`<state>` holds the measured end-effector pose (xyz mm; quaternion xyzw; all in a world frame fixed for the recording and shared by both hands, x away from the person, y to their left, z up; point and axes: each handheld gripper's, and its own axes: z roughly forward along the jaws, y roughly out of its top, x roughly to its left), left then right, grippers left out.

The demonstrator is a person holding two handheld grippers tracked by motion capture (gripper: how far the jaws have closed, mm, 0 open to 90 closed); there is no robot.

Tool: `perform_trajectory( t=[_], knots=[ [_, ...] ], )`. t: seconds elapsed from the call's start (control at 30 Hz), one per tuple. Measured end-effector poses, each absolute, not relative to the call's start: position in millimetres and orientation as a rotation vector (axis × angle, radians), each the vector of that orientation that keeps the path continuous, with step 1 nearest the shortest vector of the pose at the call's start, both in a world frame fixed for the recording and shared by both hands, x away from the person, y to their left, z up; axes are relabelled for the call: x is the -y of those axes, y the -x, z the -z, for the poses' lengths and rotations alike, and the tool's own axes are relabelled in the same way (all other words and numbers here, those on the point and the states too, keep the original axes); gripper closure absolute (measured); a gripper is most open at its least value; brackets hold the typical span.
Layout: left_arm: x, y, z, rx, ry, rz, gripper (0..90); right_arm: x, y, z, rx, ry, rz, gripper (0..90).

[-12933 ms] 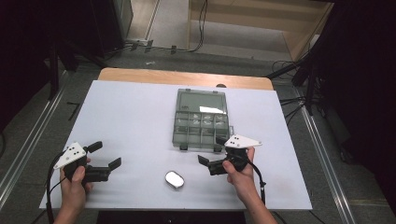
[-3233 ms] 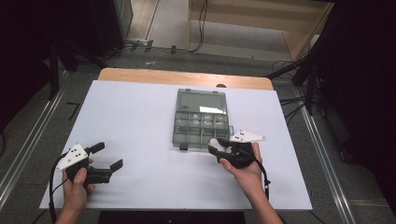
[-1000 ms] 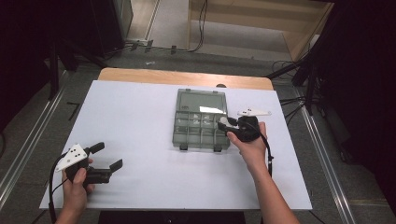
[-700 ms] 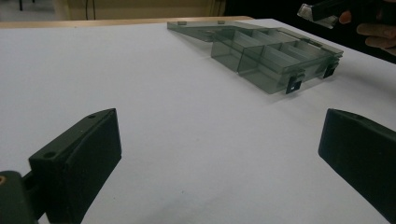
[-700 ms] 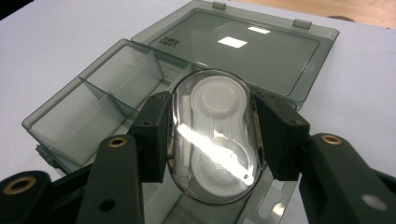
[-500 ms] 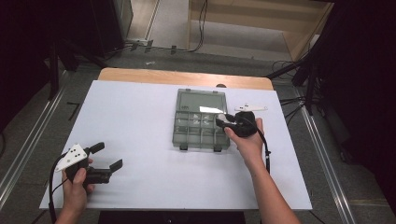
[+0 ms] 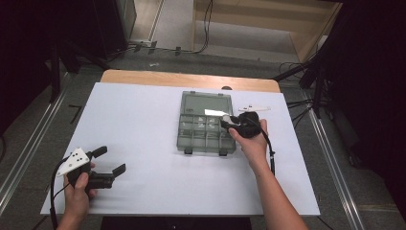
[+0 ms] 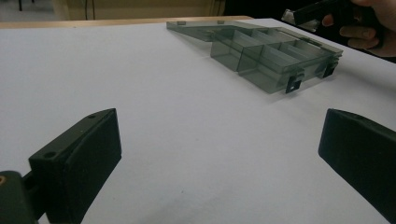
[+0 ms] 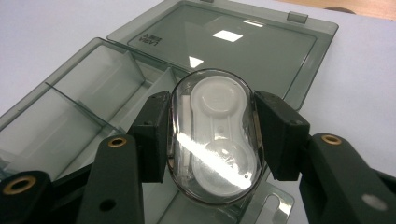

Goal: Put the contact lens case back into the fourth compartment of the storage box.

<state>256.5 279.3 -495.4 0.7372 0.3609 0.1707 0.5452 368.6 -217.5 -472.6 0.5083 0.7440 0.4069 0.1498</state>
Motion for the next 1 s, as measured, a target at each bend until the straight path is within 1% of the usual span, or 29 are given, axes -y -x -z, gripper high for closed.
perform_trajectory(
  t=[0.7,0.73,0.77,0.8,0.9,0.93,1.0],
  knots=[
    [-279.1,-256.5,495.4,-0.853,-1.749,-0.404,0.0,215.0,-382.0,484.7,-2.176,-1.507,-1.124,46.6],
    [-279.1,-256.5,495.4,-0.853,-1.749,-0.405,0.0,215.7,-381.8,485.0,-2.166,-1.514,-1.129,46.2],
    [-279.1,-256.6,495.4,-0.852,-1.749,-0.404,0.0,217.3,-381.4,484.3,-2.169,-1.515,-1.168,39.6],
    [-279.1,-256.6,495.4,-0.852,-1.749,-0.404,0.0,217.3,-381.4,484.3,-2.169,-1.515,-1.168,39.6],
    [-278.9,-256.5,495.4,-0.853,-1.752,-0.405,0.0,218.5,-380.2,480.6,-2.15,-1.504,-1.191,35.1],
    [-278.9,-256.5,495.4,-0.853,-1.753,-0.405,0.0,219.0,-379.9,479.1,-2.141,-1.507,-1.187,34.7],
    [-278.8,-256.5,495.4,-0.853,-1.754,-0.406,0.0,220.0,-378.6,475.1,-2.122,-1.498,-1.192,38.2]
  ],
)
